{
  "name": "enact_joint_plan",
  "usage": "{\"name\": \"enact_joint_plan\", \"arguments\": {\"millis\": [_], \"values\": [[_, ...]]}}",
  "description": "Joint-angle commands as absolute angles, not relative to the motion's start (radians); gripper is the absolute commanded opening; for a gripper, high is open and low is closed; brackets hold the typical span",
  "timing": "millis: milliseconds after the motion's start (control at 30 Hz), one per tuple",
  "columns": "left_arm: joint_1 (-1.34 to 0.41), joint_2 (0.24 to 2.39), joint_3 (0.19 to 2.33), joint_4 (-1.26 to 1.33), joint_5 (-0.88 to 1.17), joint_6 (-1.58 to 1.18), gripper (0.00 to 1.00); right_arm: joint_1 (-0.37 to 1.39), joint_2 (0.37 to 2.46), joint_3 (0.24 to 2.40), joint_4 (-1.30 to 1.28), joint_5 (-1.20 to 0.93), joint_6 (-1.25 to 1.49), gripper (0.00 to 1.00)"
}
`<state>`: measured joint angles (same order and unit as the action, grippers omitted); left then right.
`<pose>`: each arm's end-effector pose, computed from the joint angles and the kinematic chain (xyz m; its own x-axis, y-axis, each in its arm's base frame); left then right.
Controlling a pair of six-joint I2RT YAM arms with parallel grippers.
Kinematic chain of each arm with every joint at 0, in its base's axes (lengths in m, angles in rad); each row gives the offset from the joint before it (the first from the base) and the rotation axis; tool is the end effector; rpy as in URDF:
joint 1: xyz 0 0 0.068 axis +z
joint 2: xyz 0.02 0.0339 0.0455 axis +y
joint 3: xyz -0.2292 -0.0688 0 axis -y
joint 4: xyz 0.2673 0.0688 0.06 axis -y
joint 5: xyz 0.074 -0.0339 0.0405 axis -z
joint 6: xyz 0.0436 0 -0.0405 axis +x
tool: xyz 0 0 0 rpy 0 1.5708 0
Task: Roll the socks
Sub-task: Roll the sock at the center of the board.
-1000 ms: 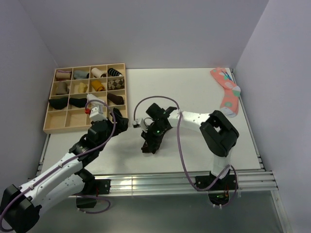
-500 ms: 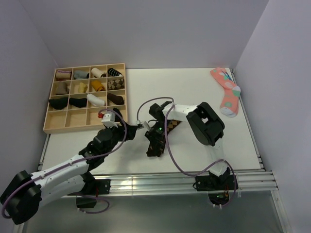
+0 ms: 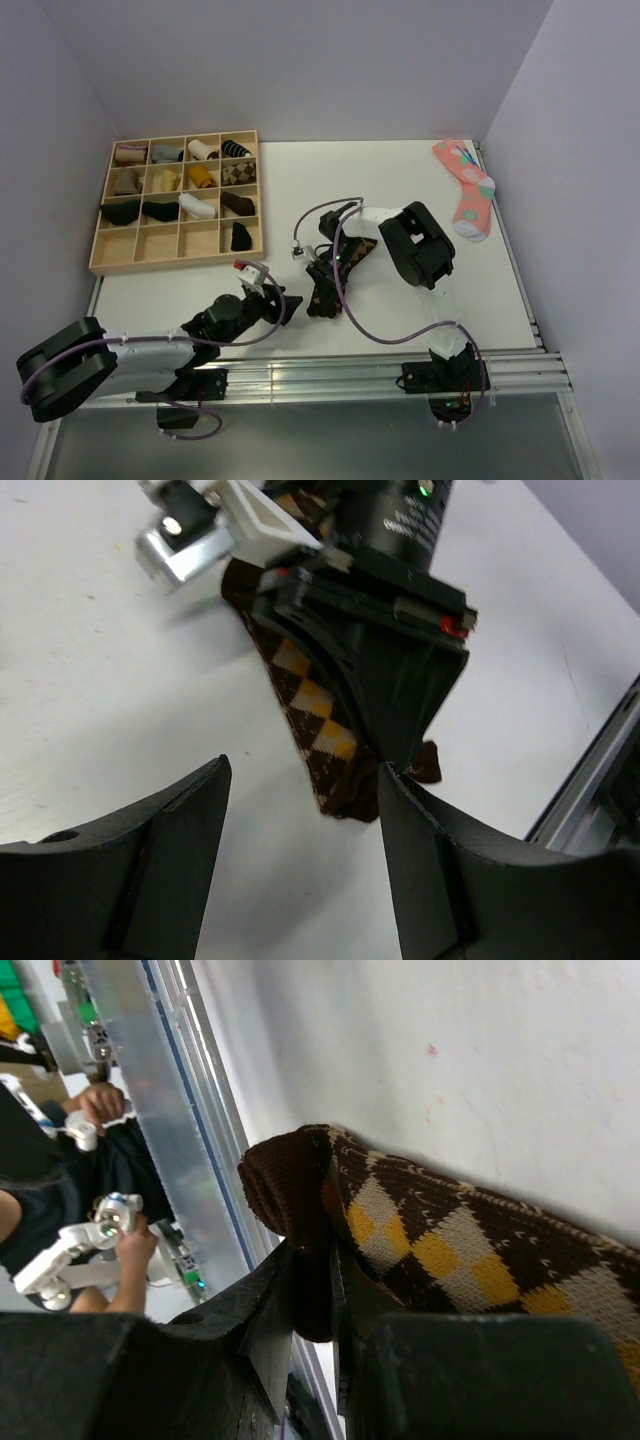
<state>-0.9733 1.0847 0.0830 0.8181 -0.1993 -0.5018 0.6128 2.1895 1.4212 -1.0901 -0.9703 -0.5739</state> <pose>0.1322 -0.1789 0.1020 -0.4272 -0.2103 -0.8794 0.5651 0.6971 -0.4412 0.2729 0.2358 0.0630 -0.5863 -0.7872 -0.1913 -0.5380 0.2018 0.8184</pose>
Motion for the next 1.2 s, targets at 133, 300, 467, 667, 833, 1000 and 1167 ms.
{"name": "enact_joint_plan", "arguments": {"millis": [133,300,467,667,833,1000,1167], "values": [[-1.043,1.230,0.179,0.902,-0.150,-0.413,0.63,0.549,2.229,1.448,-1.164,-1.028,-0.580,0.24],[-1.094,1.338,0.242,0.894,-0.175,-0.379,0.63,0.509,2.233,1.445,-1.206,-1.060,-0.614,0.23],[-1.098,1.377,0.276,0.894,-0.172,-0.351,0.62,0.477,2.243,1.440,-1.226,-1.074,-0.638,0.23],[-1.097,1.446,0.298,0.919,-0.169,-0.341,0.62,0.459,2.258,1.445,-1.255,-1.086,-0.667,0.23],[-1.098,1.497,0.324,0.930,-0.160,-0.327,0.61,0.451,2.276,1.457,-1.284,-1.101,-0.690,0.23],[-1.097,1.519,0.344,0.937,-0.153,-0.314,0.61,0.445,2.281,1.459,-1.292,-1.104,-0.696,0.23],[-1.098,1.543,0.359,0.934,-0.138,-0.305,0.58,0.434,2.281,1.459,-1.299,-1.109,-0.701,0.23]]}}
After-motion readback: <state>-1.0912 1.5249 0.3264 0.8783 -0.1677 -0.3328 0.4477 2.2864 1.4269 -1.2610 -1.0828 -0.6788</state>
